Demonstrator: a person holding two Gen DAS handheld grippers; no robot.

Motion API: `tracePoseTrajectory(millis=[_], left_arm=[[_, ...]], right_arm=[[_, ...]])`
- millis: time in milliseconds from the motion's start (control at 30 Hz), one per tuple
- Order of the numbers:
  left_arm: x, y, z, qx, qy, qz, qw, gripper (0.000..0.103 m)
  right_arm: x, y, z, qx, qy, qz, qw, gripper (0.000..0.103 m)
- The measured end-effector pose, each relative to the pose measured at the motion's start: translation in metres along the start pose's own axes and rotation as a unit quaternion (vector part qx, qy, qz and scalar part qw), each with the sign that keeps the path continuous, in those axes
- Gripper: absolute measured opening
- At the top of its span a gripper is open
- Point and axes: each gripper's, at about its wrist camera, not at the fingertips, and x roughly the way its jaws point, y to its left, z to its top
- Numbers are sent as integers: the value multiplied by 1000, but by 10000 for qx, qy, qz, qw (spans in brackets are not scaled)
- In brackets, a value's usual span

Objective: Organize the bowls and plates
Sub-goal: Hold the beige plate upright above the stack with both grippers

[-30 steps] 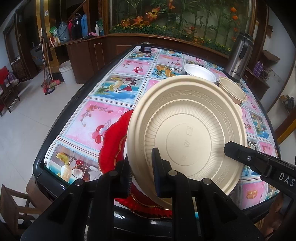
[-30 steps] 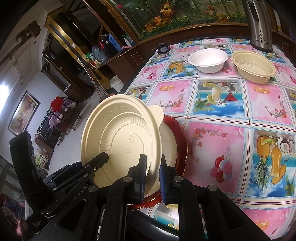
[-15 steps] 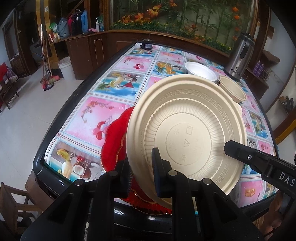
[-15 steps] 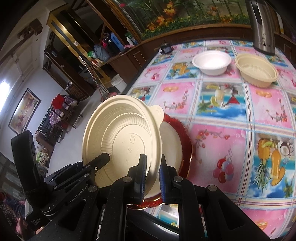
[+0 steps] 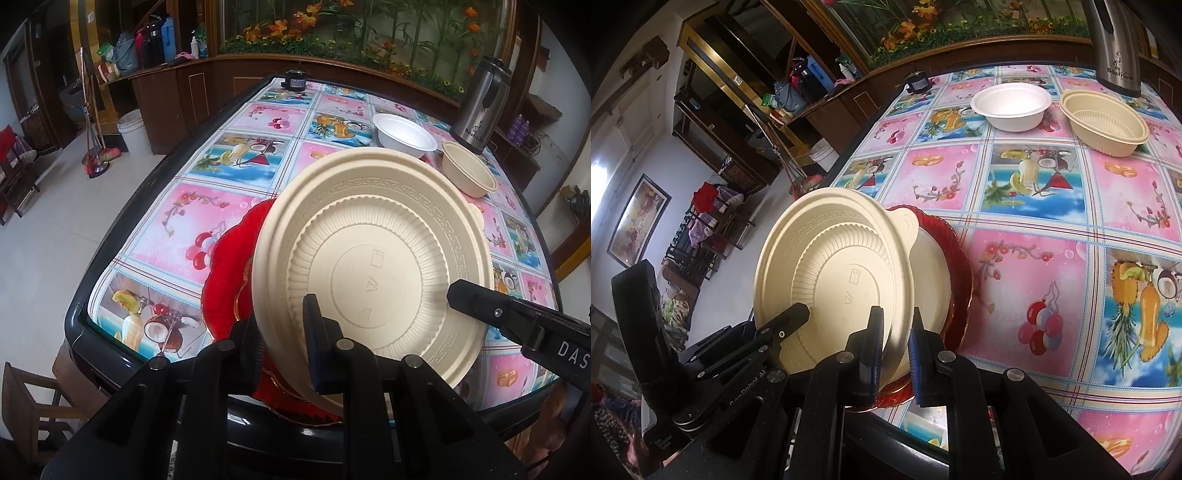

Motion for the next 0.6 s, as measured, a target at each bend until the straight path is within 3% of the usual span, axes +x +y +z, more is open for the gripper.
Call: tracePoseTrajectory(millis=[600], left_arm=[[5,3,2,-45,53,-8,10000,17]], right_arm=[[7,-2,1,45,84,-23,10000,12]])
